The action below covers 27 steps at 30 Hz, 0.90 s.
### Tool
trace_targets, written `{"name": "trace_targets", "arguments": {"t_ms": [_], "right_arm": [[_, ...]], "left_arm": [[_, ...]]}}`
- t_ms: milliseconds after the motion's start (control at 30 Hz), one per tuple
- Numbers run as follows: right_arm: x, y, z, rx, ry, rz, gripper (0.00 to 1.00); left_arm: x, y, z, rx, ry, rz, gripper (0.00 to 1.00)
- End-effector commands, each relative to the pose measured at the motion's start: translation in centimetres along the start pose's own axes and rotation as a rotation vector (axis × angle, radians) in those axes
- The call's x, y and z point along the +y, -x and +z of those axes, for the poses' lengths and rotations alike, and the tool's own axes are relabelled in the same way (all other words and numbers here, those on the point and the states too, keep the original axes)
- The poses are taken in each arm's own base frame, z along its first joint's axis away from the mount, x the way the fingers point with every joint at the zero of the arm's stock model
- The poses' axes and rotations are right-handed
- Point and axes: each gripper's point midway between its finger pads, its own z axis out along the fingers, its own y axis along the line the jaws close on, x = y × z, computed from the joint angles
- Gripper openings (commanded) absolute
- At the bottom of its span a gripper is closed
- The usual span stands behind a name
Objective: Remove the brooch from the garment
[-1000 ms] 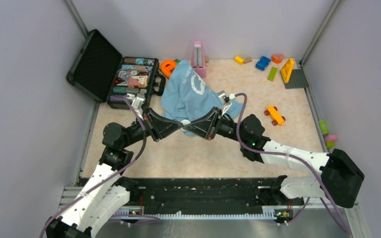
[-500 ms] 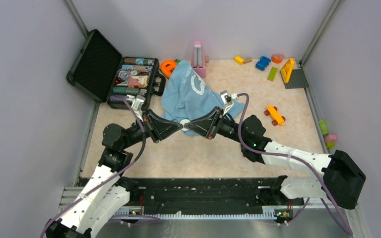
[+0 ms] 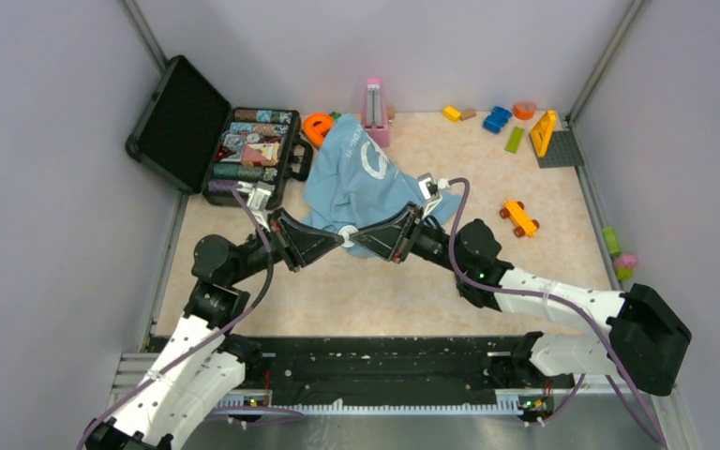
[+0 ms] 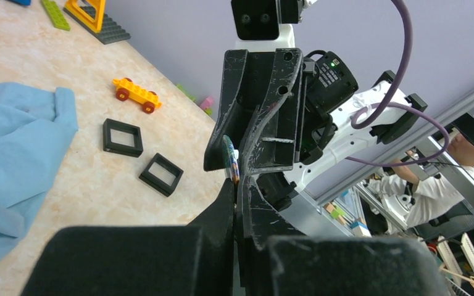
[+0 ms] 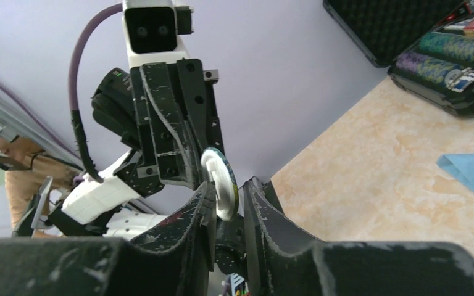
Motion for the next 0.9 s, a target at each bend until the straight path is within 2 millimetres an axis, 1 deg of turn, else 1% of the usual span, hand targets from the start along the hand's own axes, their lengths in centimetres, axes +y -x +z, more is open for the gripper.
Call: {"name": "trace_targets", "arguments": {"t_ms": [0, 133, 233, 300, 333, 400, 433, 467, 533, 633, 667, 767, 867], "right_arm": [[-1.9, 2.6, -0.5, -0.12, -0.087, -0.055, 0.26], [-1.9, 2.5, -0.9, -0.119, -0.089, -0.058, 0.37], [-2.1, 2.7, -1.3, -0.125, -0.119, -0.049, 0.41], [-3.0, 3.0, -1.6, -0.131, -0.192, -0.008, 0.43], [-3.7, 3.2, -1.8, -0.14, -0.252, 0.029, 0.44], [-5.0, 4.1, -2.0, -0.178, -0.388, 0.155, 0.47], [-5.7, 3.9, -2.4, -0.172, -0.456, 0.212, 0.48], [-6.0, 3.9, -2.5, -0.163, -0.507, 0.267, 0.51], [-6.4, 3.3, -2.8, -0.125, -0.6, 0.368, 0.53], [-5.7, 2.5, -2.7, -0.059, -0.654, 0.469, 0.55], [-5.4, 2.3, -2.7, -0.047, -0.662, 0.513, 0.55], [-3.8, 2.0, -2.1, -0.017, -0.609, 0.608, 0.55], [-2.5, 1.6, -1.4, 0.021, -0.559, 0.693, 0.55]], "left_arm": [[-1.9, 0.8, -0.4, -0.026, -0.049, 0.078, 0.0], [-0.9, 0.7, -0.3, -0.015, -0.01, 0.092, 0.0], [0.2, 0.6, -0.3, 0.0, 0.042, 0.133, 0.0], [1.3, 0.7, -0.5, 0.003, 0.099, 0.189, 0.0], [1.9, 0.8, -0.6, -0.001, 0.124, 0.225, 0.0], [3.4, 1.6, -1.0, -0.043, 0.207, 0.298, 0.0], [4.0, 2.0, -1.2, -0.06, 0.242, 0.341, 0.0], [4.1, 2.1, -1.4, -0.064, 0.241, 0.393, 0.0], [3.4, 1.7, -1.4, -0.035, 0.166, 0.559, 0.0], [2.8, 1.5, -1.6, -0.002, 0.111, 0.785, 0.0], [2.5, 1.3, -1.7, 0.015, 0.083, 0.86, 0.0], [1.8, 0.6, -1.9, 0.057, -0.002, 1.081, 0.0], [0.8, 0.8, -2.0, 0.052, -0.053, 1.215, 0.0]]}}
